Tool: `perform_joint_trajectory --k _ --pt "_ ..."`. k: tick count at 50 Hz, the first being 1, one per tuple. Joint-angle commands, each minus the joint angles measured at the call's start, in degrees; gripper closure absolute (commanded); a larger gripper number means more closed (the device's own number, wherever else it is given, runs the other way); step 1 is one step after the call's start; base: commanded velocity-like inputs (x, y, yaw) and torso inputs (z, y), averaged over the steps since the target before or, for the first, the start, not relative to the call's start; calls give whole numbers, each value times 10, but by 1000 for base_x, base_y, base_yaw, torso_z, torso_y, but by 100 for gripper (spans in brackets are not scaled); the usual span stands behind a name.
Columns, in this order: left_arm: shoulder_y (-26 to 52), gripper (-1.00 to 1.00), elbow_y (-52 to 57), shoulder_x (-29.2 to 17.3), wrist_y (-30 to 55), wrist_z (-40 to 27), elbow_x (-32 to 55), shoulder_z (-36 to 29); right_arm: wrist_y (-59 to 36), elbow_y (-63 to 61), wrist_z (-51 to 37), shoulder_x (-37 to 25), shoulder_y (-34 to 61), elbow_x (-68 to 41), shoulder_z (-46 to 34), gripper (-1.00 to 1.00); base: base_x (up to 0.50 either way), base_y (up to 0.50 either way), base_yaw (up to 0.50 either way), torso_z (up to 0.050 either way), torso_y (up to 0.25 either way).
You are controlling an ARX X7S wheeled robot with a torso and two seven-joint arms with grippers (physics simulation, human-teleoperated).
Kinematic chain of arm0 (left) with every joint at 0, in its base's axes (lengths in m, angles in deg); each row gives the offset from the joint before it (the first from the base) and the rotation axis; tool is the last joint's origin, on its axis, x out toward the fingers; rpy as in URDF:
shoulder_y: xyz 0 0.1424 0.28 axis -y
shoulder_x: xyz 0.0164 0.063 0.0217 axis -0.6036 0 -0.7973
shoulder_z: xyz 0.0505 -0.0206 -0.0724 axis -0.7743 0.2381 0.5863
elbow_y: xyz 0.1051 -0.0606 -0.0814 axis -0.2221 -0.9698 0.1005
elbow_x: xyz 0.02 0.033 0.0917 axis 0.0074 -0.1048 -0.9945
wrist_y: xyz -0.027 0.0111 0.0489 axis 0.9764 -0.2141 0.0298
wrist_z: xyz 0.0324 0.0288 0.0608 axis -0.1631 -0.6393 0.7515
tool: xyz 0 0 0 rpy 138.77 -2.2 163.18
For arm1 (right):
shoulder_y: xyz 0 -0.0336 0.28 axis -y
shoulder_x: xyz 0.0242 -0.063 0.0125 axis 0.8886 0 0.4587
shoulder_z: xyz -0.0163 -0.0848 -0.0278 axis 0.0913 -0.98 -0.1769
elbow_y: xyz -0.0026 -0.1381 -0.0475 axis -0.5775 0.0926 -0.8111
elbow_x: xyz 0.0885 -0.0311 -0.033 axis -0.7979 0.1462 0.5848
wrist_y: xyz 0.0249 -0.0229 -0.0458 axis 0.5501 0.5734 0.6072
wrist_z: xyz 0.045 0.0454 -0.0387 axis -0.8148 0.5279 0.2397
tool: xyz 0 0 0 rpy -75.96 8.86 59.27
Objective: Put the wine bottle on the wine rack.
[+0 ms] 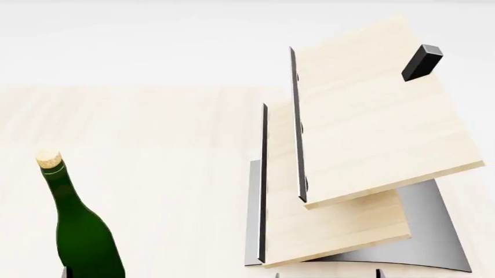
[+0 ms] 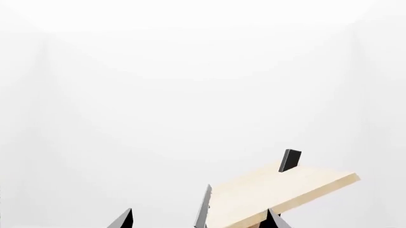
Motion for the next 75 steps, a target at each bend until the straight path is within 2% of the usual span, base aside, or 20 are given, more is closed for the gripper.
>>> perform_joint_trajectory --k 1,19,27,34,37,38,40,44,49,50,54,60,66,69,73,75 --pt "2 -100 0 -1 2 -1 -1 -3 -23 -15 -13 8 11 6 6 -100 0 0 0 0 0" --pt "2 -100 -3 -5 -1 -5 1 -6 -158 -86 -2 17 88 -16 -2 -100 0 0 0 0 0" --pt "6 -100 -11 -4 -2 -5 0 -10 -296 -128 -3 30 178 -34 5 -100 0 0 0 0 0" --pt "6 -100 -8 -6 0 -6 1 -10 -444 -85 5 48 315 -58 3 -100 0 0 0 0 0" --pt "6 -100 -7 -7 1 -7 3 -9 -470 -77 9 49 344 -58 -1 -100 0 0 0 0 0" --pt "7 -100 -8 -7 -1 -7 4 -9 -504 -64 16 55 372 -72 3 -100 0 0 0 0 0" --pt "5 -100 -5 -7 0 -7 1 -11 -532 -36 32 45 409 -54 -29 -100 0 0 0 0 0" --pt "7 -100 -6 -7 2 -8 2 -11 -541 0 28 51 438 -35 -46 -100 0 0 0 0 0" --pt "7 -100 -4 -9 3 -10 6 -8 -581 -20 81 54 474 -105 -24 -100 0 0 0 0 0" --pt "7 -100 -3 -9 3 -10 6 -8 -552 -14 97 52 477 -112 -22 -100 0 0 0 0 0" --pt "8 -100 -5 -9 3 -11 6 -9 -635 -31 88 47 522 -112 -23 -100 0 0 0 0 0" --pt "9 -100 -6 -10 3 -12 6 -10 -691 -27 111 48 568 -150 -1 -100 0 0 0 0 0" --pt "8 -100 -5 -11 3 -13 5 -11 -661 1 170 33 587 -169 -22 -100 0 0 0 0 0" --pt "9 -100 -6 -11 3 -13 5 -12 -675 16 187 40 602 -193 -14 -100 0 0 0 0 0" --pt "11 -100 -8 -11 4 -12 5 -14 -690 52 237 48 629 -248 6 -100 0 0 0 0 0" --pt "12 -100 -8 -11 6 -12 6 -14 -758 62 266 58 648 -322 33 -100 0 0 0 0 0"
